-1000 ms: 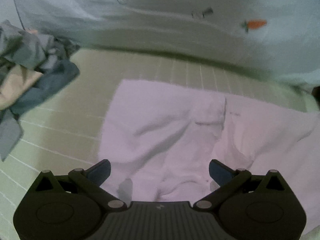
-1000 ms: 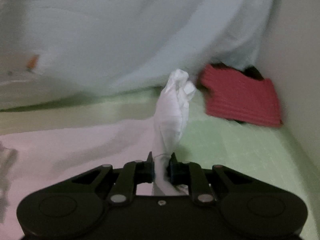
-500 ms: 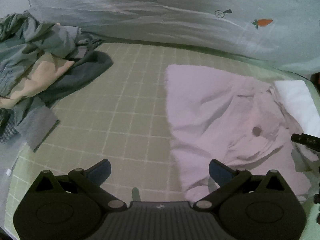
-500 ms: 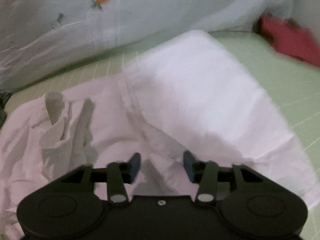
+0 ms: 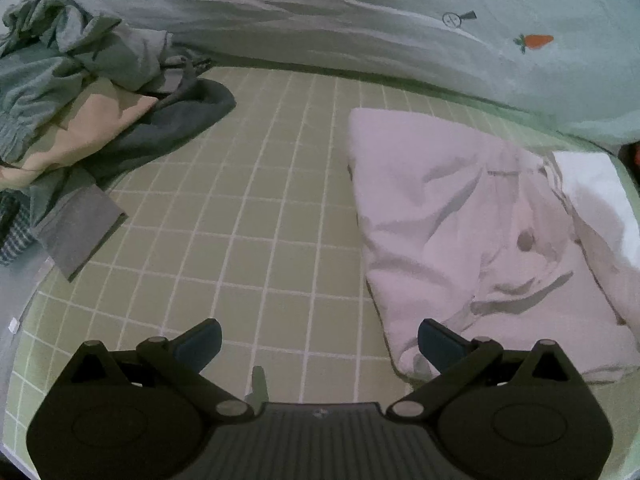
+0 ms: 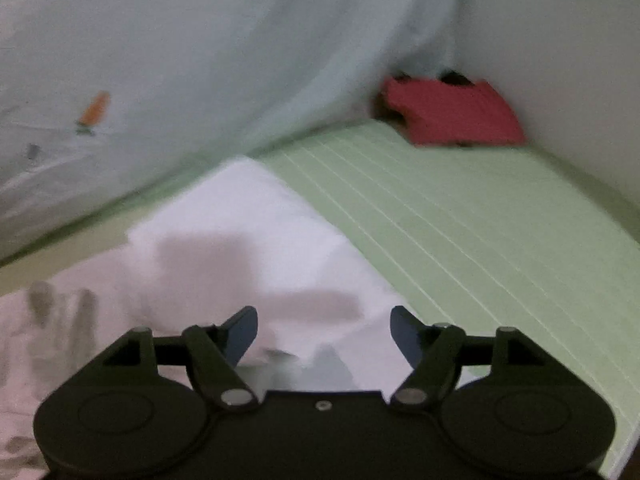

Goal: Fold clothes

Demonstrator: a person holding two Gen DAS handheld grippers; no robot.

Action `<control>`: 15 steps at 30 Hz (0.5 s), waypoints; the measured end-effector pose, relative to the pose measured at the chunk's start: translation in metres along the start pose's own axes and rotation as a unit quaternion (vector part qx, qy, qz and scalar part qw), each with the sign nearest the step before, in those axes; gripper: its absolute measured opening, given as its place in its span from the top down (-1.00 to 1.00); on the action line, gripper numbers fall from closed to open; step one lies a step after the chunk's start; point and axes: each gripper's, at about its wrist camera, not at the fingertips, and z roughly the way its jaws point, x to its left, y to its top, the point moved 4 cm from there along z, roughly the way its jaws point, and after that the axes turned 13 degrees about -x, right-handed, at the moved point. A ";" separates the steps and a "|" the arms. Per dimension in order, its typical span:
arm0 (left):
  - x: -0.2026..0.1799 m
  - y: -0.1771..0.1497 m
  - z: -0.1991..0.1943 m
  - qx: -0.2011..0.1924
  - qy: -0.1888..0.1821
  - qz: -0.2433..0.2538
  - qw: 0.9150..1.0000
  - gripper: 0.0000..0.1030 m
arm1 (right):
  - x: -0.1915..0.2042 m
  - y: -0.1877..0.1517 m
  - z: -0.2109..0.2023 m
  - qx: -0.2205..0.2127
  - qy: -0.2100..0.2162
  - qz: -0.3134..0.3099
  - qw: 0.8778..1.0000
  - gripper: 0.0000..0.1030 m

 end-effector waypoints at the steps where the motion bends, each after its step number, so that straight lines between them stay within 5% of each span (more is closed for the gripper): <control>1: 0.000 0.000 -0.001 0.000 0.000 0.003 1.000 -0.99 | -0.004 -0.007 0.005 0.015 -0.007 -0.001 1.000 -0.42; 5: 0.001 -0.002 -0.003 -0.001 0.002 0.017 1.000 -0.99 | -0.004 -0.032 0.005 0.043 -0.007 0.004 0.999 -0.35; 15: 0.006 -0.013 -0.004 0.012 -0.002 0.033 0.999 -0.99 | 0.081 -0.063 -0.048 0.046 0.102 -0.079 0.991 -0.42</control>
